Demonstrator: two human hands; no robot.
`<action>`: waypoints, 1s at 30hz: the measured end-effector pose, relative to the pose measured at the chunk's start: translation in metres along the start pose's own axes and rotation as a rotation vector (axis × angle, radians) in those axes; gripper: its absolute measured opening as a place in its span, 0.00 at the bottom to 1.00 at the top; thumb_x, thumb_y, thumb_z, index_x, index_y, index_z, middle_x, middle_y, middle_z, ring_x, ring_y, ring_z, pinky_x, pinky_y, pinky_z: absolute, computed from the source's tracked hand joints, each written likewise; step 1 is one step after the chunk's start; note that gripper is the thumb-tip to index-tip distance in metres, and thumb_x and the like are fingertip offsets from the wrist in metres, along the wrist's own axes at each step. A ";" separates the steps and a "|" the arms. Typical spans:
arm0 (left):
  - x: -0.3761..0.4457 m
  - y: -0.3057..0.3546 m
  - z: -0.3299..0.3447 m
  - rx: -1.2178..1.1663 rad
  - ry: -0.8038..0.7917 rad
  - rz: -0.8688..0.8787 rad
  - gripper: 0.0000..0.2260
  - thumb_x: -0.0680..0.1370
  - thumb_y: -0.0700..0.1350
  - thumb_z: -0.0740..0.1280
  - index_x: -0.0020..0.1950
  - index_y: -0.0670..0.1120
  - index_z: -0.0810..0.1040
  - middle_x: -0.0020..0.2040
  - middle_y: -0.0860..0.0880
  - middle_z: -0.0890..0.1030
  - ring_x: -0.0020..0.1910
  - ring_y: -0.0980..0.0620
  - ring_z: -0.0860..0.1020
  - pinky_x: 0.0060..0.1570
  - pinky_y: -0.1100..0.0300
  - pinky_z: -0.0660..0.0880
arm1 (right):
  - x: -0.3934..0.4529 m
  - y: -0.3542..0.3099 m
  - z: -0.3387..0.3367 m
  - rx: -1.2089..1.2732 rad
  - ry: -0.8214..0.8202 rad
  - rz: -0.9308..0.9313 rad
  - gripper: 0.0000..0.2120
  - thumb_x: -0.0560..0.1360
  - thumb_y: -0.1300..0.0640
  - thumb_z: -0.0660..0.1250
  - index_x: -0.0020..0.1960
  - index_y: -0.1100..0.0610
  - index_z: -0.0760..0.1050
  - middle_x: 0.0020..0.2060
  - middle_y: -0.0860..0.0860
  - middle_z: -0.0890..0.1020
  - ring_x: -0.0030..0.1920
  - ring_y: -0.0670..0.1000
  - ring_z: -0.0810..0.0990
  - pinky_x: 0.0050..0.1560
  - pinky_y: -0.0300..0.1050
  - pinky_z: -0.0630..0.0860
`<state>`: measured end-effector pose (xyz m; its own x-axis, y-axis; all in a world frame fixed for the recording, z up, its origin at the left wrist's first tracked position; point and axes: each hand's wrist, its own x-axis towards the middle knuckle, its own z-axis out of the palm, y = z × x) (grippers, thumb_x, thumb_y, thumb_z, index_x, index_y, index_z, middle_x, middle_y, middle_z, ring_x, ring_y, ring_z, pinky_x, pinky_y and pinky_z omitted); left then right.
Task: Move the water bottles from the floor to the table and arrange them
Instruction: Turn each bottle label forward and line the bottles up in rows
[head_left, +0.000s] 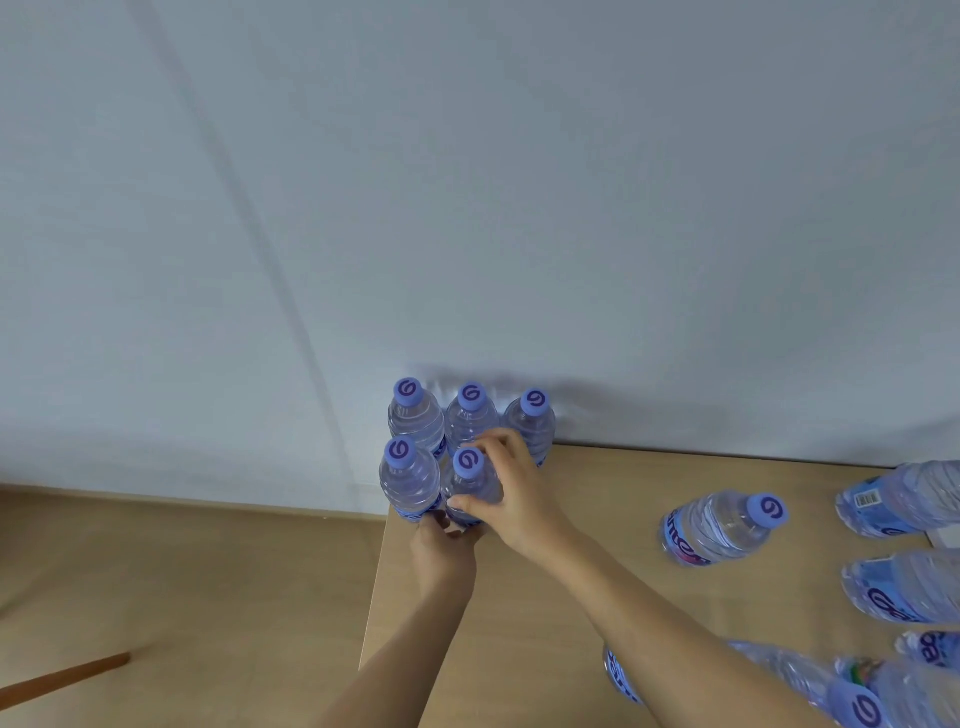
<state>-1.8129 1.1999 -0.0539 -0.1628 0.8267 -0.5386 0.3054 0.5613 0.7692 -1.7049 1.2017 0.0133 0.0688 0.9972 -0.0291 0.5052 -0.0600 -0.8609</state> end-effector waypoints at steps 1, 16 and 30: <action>0.000 0.002 0.001 -0.012 0.006 -0.015 0.12 0.71 0.37 0.74 0.48 0.40 0.73 0.44 0.49 0.75 0.37 0.57 0.73 0.35 0.65 0.67 | 0.001 0.001 0.000 -0.009 0.004 -0.008 0.21 0.70 0.54 0.76 0.58 0.54 0.72 0.56 0.43 0.67 0.57 0.30 0.67 0.54 0.24 0.65; -0.005 0.003 0.000 -0.027 -0.054 -0.067 0.23 0.69 0.43 0.77 0.59 0.40 0.71 0.53 0.45 0.77 0.47 0.50 0.76 0.46 0.58 0.71 | 0.003 0.001 -0.004 -0.038 -0.032 0.051 0.33 0.68 0.50 0.77 0.66 0.53 0.65 0.58 0.42 0.68 0.63 0.44 0.67 0.56 0.31 0.64; -0.056 0.010 -0.007 0.060 -0.334 0.010 0.28 0.74 0.51 0.72 0.69 0.46 0.66 0.58 0.50 0.77 0.54 0.48 0.78 0.50 0.57 0.72 | -0.051 -0.006 -0.042 -0.101 0.127 0.077 0.32 0.71 0.51 0.74 0.70 0.52 0.64 0.62 0.40 0.66 0.64 0.43 0.64 0.61 0.34 0.61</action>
<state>-1.8070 1.1591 -0.0136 0.1544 0.7681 -0.6215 0.3613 0.5416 0.7590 -1.6748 1.1493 0.0411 0.2153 0.9763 -0.0227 0.5781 -0.1462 -0.8028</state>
